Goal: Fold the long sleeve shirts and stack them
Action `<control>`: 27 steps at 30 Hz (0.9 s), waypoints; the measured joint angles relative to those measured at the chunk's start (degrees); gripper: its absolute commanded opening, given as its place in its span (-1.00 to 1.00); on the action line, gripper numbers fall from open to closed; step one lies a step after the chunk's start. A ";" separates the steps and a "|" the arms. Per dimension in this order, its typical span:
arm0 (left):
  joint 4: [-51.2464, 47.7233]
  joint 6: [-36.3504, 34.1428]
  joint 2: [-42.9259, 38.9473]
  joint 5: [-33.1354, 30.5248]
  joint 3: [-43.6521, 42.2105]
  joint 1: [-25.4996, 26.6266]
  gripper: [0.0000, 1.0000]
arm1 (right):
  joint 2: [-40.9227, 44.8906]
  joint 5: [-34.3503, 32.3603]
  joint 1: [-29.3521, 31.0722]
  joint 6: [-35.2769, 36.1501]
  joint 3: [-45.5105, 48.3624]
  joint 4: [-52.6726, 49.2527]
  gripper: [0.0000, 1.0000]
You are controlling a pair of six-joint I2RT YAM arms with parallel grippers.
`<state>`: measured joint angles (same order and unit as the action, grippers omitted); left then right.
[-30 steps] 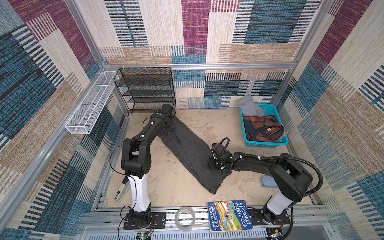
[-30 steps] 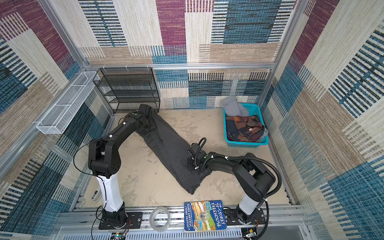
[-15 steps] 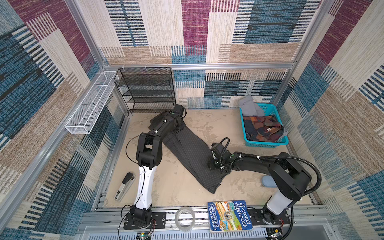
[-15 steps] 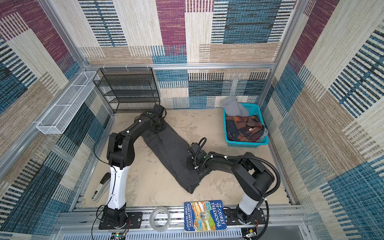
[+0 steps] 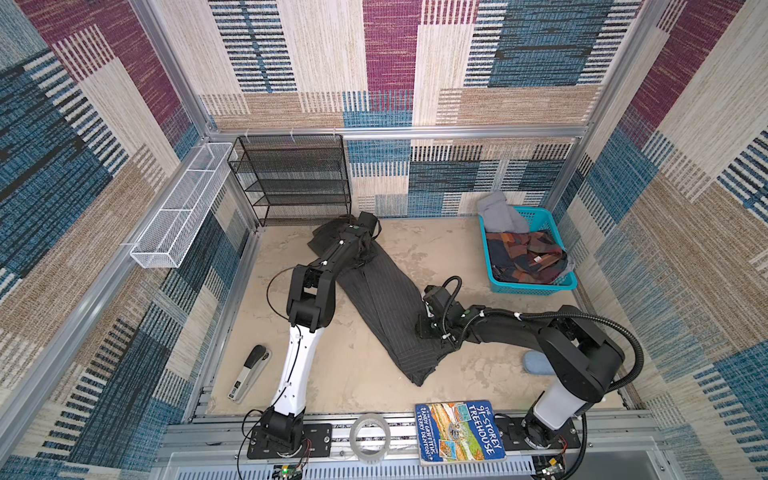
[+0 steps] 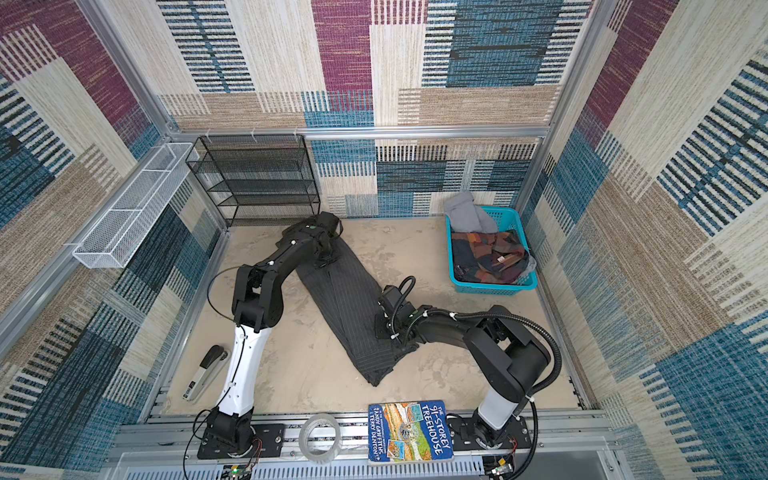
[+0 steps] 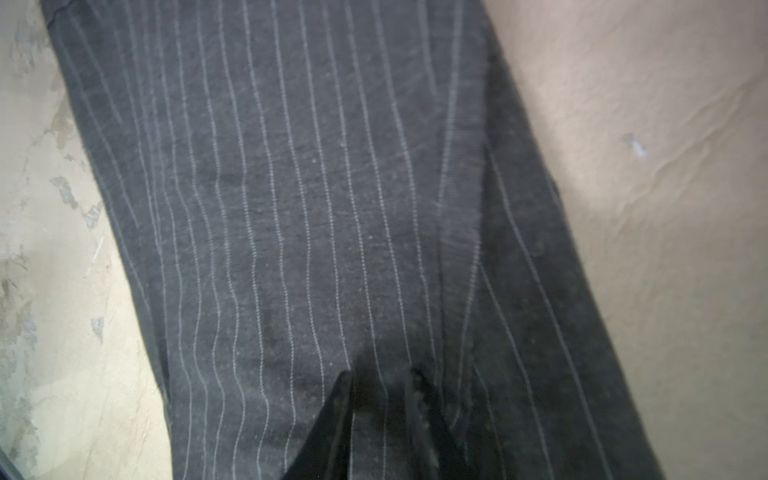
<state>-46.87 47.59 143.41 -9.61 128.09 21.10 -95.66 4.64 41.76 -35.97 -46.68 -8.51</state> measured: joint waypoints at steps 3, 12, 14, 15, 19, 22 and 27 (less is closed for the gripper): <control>-0.98 -0.55 2.75 1.38 6.05 2.62 -0.67 | 0.44 0.20 0.00 -0.85 0.98 1.44 -0.49; -2.69 -5.46 4.33 4.02 11.32 6.91 -0.67 | 0.11 3.08 2.54 -2.75 1.16 2.73 -0.49; -3.34 -6.03 2.43 3.85 9.16 6.91 -0.67 | -0.39 3.78 3.21 -2.78 0.74 2.95 -0.49; -3.82 -6.38 1.18 3.54 8.07 6.80 -0.66 | -0.57 3.91 3.45 -2.91 0.55 2.99 -0.49; -4.52 -7.04 -3.82 0.63 5.40 6.62 -0.65 | -0.11 3.89 3.80 -2.91 0.44 2.25 -0.49; -4.46 -7.13 -5.01 -1.05 5.57 6.36 -0.65 | 0.63 3.89 3.91 -2.93 0.46 0.61 -0.48; -4.28 -7.13 -2.03 -2.45 10.05 6.10 -0.62 | 0.59 3.89 3.91 -2.93 0.35 0.00 -0.49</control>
<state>-51.16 40.47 141.38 -12.05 138.15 27.20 -95.07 8.54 45.67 -38.89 -46.33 -8.51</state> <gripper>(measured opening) 0.192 0.257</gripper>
